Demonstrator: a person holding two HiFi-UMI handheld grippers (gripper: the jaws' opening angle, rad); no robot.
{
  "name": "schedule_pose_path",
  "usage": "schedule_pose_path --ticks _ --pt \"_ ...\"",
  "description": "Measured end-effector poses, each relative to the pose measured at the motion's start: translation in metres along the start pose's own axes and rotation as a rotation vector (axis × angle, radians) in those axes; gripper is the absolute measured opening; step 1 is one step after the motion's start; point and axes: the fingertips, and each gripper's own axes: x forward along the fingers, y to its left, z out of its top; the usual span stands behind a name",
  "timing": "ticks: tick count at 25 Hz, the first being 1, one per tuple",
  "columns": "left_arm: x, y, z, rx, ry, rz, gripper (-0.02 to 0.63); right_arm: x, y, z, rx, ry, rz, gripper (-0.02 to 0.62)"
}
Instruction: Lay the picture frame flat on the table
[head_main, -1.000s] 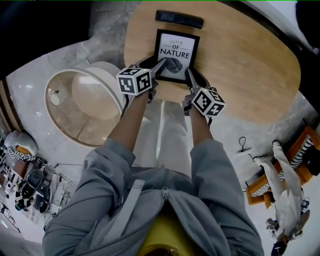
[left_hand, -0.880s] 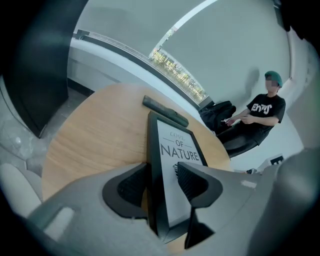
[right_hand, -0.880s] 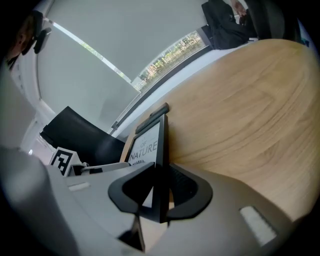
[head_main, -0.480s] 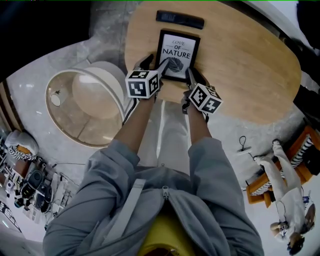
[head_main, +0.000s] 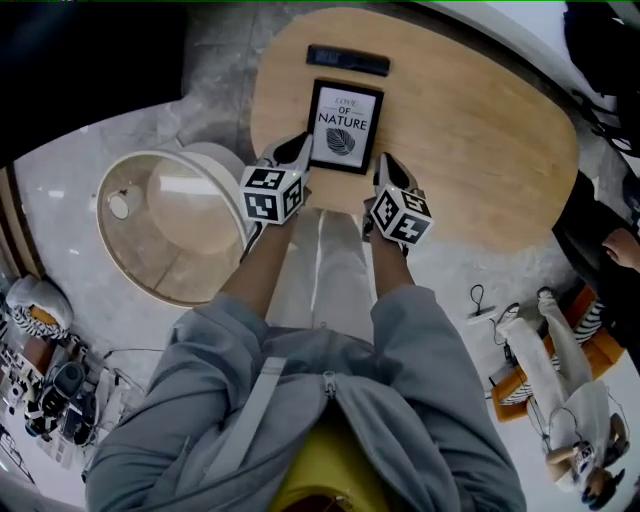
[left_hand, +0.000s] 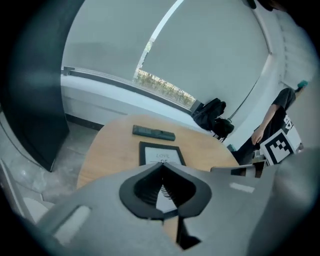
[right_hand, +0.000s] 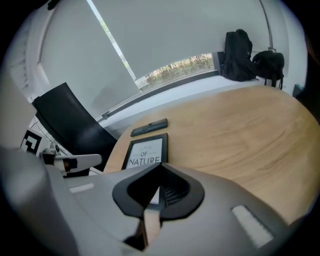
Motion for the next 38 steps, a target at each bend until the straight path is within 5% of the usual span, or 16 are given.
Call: schedule_pose_path --ticks 9,17,24,38 --pt "-0.087 -0.07 0.064 0.107 -0.036 -0.055 -0.002 -0.097 0.055 0.048 -0.125 -0.032 0.022 0.0" --pt "-0.174 -0.127 0.134 0.188 -0.158 -0.074 -0.002 -0.189 0.094 0.108 -0.239 -0.141 0.04 0.0" --pt "-0.239 -0.153 0.206 0.246 -0.331 -0.052 -0.002 -0.251 0.14 0.189 -0.323 -0.333 0.086 0.0" --pt "-0.362 -0.228 0.283 0.407 -0.641 -0.023 -0.002 -0.385 0.223 0.254 -0.491 -0.656 0.148 0.0"
